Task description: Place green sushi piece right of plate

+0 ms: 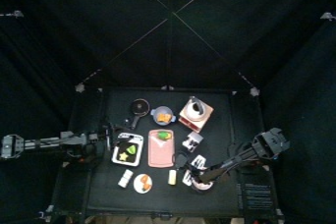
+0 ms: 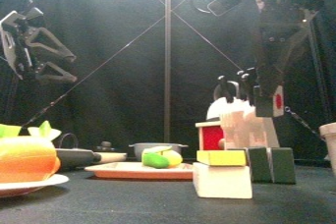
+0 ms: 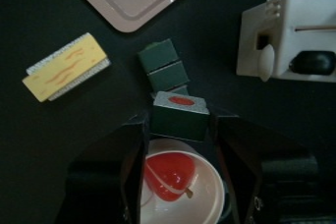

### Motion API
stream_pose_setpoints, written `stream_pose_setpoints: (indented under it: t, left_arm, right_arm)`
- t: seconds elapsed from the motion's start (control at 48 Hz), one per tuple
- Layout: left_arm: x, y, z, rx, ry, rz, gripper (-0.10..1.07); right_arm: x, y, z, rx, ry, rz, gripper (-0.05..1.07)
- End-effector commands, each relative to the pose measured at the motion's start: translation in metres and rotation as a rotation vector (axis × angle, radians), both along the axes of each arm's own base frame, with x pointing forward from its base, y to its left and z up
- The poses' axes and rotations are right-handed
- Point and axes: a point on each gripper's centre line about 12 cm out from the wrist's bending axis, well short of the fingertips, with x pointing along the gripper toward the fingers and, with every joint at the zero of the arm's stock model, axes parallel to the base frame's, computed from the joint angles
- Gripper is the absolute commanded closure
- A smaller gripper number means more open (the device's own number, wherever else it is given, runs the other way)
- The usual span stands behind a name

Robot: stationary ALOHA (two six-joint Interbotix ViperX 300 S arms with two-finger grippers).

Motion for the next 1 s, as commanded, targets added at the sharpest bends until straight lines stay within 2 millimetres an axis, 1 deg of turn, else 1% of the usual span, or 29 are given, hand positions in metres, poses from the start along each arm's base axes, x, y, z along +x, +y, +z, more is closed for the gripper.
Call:
stream_pose_setpoints:
  t: [0.0,0.229,0.521,0.979]
  left_arm:
    - [0.001,0.001,0.004,0.002,-0.012,0.007,0.01]
    - [0.001,0.002,0.004,0.003,-0.01,0.01,0.01]
    - [0.001,0.003,0.004,0.003,-0.01,0.014,0.01]
    - [0.001,0.003,0.004,0.002,-0.012,0.014,0.01]
  right_arm:
    - [-0.008,-0.003,0.012,0.016,-0.03,-0.001,0.4]
    - [-0.017,-0.004,-0.005,0.037,0.002,0.003,0.4]
    - [-0.02,-0.005,-0.015,0.046,0.011,0.013,0.4]
    - [-0.025,-0.007,-0.025,0.062,0.039,-0.005,0.39]
